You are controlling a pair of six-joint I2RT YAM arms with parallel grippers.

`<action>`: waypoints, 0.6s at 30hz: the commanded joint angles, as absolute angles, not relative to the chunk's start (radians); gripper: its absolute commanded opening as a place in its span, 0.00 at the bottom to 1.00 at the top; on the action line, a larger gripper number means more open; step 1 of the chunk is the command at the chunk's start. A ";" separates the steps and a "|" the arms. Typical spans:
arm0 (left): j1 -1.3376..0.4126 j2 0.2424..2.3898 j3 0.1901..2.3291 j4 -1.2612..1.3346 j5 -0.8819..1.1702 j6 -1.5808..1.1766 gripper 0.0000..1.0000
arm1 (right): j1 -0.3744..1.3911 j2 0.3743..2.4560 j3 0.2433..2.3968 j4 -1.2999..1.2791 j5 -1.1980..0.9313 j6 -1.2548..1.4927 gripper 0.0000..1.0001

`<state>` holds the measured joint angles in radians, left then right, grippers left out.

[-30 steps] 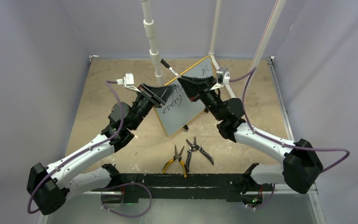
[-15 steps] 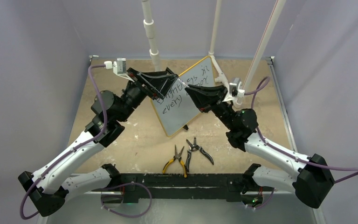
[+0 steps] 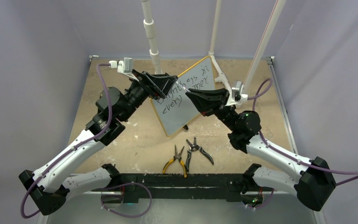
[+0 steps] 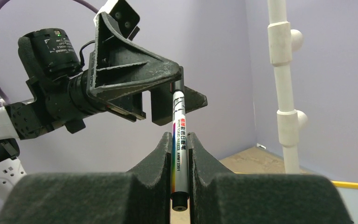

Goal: Write a sentence on the whiteboard
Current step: Close the whiteboard marker at the center of the board.

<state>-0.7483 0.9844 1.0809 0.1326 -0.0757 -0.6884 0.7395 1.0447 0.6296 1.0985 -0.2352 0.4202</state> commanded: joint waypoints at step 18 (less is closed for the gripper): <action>-0.742 0.985 1.028 0.246 -0.005 -0.776 0.07 | 0.741 1.075 0.662 1.115 -0.230 0.393 0.00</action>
